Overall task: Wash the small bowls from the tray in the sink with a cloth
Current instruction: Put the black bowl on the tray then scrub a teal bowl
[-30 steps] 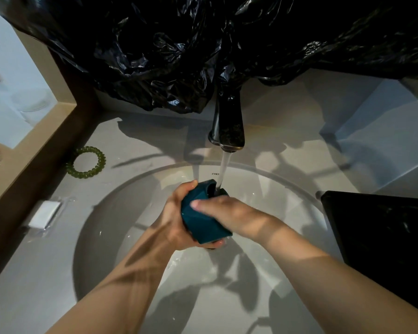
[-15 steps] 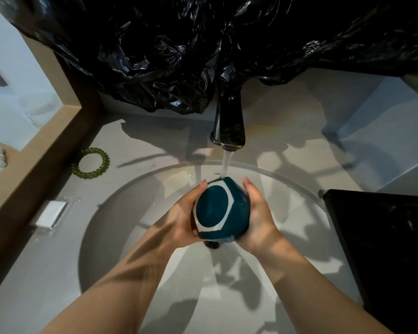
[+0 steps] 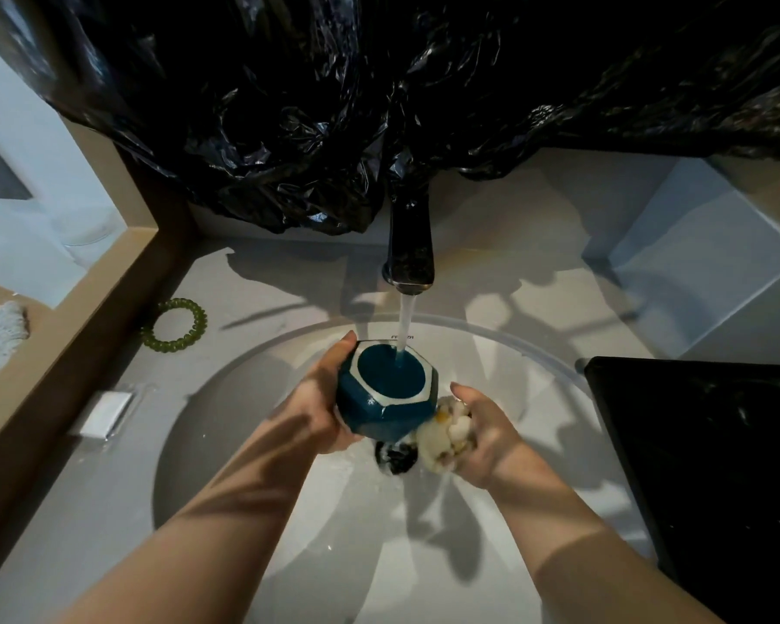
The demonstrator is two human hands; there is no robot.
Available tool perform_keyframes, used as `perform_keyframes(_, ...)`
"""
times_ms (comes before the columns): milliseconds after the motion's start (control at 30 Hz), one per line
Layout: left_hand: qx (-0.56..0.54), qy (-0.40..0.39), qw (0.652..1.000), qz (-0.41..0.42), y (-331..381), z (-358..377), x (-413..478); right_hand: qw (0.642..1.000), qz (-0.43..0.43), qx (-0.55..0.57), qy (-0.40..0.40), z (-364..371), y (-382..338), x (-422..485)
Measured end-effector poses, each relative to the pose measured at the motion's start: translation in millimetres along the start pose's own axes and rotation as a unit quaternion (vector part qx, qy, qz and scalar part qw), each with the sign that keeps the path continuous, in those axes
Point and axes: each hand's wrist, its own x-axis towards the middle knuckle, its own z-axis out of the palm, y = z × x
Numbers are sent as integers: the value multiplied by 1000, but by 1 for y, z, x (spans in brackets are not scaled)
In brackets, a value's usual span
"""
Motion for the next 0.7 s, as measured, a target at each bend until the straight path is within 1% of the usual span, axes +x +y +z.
perform_keyframes(67,15,0,1000,16,2,4,-5,995,22,67,-68,-1,5,0)
perform_keyframes(167,13,-5,998,56,-1,9,-12,982,46,157,-97,1,14,-7)
perform_keyframes(233,5,-10,997,71,-6,14,-16,981,52,144,-117,7,20,-14)
perform_keyframes(300,-9,-10,997,77,-10,17,-21,977,66,116,-165,15,24,-23)
perform_keyframes(367,-33,-9,996,85,-9,17,-24,966,51,123,-223,20,27,-31)
perform_keyframes(433,-38,-8,994,103,-5,11,-26,960,26,133,-247,18,27,-33)
perform_keyframes(500,-26,3,993,112,0,5,-29,973,-7,76,-216,13,25,-36)
perform_keyframes(567,-1,7,992,126,4,-2,-33,987,-9,20,-162,7,23,-33)
perform_keyframes(633,42,12,987,155,6,-7,-37,995,9,8,-95,-1,21,-29)
perform_keyframes(700,109,36,975,192,4,-12,-42,999,10,-11,-42,-5,19,-31)
